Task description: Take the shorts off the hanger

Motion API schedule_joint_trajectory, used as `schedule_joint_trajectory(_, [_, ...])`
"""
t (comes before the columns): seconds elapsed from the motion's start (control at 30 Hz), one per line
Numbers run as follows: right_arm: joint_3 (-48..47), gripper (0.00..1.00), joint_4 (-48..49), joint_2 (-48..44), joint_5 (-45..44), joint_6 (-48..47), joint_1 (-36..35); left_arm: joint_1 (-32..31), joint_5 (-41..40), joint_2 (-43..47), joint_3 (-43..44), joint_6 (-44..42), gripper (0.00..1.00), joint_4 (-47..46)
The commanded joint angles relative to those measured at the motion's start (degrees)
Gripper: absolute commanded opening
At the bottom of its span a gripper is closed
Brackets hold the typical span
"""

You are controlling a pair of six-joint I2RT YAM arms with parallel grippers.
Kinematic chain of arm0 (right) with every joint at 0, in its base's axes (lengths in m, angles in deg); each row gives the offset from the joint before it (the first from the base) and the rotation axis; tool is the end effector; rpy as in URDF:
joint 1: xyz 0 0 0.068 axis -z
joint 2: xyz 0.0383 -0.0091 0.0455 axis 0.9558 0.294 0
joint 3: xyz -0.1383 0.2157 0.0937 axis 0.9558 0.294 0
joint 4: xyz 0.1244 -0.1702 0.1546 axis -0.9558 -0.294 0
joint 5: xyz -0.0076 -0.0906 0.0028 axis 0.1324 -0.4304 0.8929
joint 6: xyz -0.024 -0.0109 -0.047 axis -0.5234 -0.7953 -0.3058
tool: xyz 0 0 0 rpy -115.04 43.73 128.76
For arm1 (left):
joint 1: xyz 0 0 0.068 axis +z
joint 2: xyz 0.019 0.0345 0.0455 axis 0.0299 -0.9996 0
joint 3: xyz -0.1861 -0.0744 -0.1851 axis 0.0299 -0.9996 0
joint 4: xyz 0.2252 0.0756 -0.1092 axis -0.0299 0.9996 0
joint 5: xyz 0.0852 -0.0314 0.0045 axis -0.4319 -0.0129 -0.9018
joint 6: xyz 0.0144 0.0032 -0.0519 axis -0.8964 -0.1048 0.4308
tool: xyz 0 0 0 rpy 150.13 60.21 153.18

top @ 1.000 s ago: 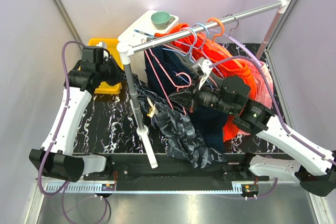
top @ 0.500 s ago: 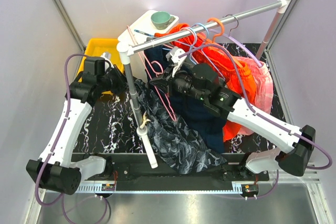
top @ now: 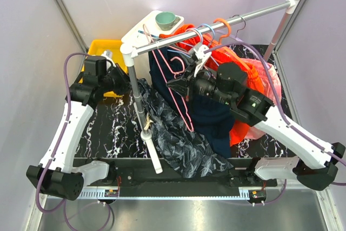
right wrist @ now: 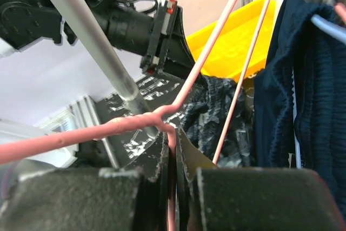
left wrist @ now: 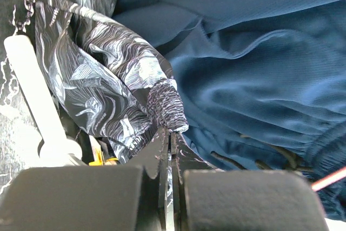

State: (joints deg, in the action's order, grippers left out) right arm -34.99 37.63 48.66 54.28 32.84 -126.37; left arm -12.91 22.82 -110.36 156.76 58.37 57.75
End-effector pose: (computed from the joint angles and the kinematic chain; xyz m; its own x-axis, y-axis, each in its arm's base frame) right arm 0.1552 0.2170 0.4585 -0.1755 0.0443 -0.9835 -0.8531 0.4918 0.1744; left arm 0.2273 -0.0564 0.3788 -0.7226 -0.5363 -0.4361 -0.1072 0.7102 -0.6958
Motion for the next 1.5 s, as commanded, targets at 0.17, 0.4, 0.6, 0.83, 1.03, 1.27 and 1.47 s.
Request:
schedule_joint_trajectory(0.17, [-15.35, 0.00, -13.52, 4.19, -2.30, 6.98, -0.32, 0.04, -1.74, 1.24, 4.16, 0.22, 0.00, -3.60])
schedule_joint_trajectory(0.4, [-23.70, 0.00, -17.83, 8.77, -6.52, 9.97, -0.32, -0.05, -4.02, 4.67, 2.75, 0.49, 0.00, -3.43])
schedule_joint_trajectory(0.6, [-27.74, 0.00, -19.85, 10.97, -10.03, 12.69, -0.32, -0.05, -4.81, 6.69, 1.61, 0.23, 0.00, -3.43])
schedule_joint_trajectory(0.83, [-29.41, 0.00, -20.64, 11.32, -11.70, 13.84, -0.32, -0.05, -5.43, 8.36, 0.29, 0.23, 0.00, -3.25])
schedule_joint_trajectory(1.03, [-32.84, 0.00, -23.99, 14.04, -12.59, 14.36, -0.32, -0.05, -4.73, 9.33, -0.42, 0.58, 0.00, -3.34])
schedule_joint_trajectory(1.27, [-34.08, 0.00, -27.59, 15.28, -13.55, 13.75, -0.32, -0.05, -0.68, 10.73, 0.02, -2.14, 0.00, 0.26])
schedule_joint_trajectory(1.47, [-34.42, 0.01, -31.71, 15.62, -15.31, 12.96, -0.32, 0.04, -5.94, 13.63, 2.74, -2.68, 0.00, 6.77])
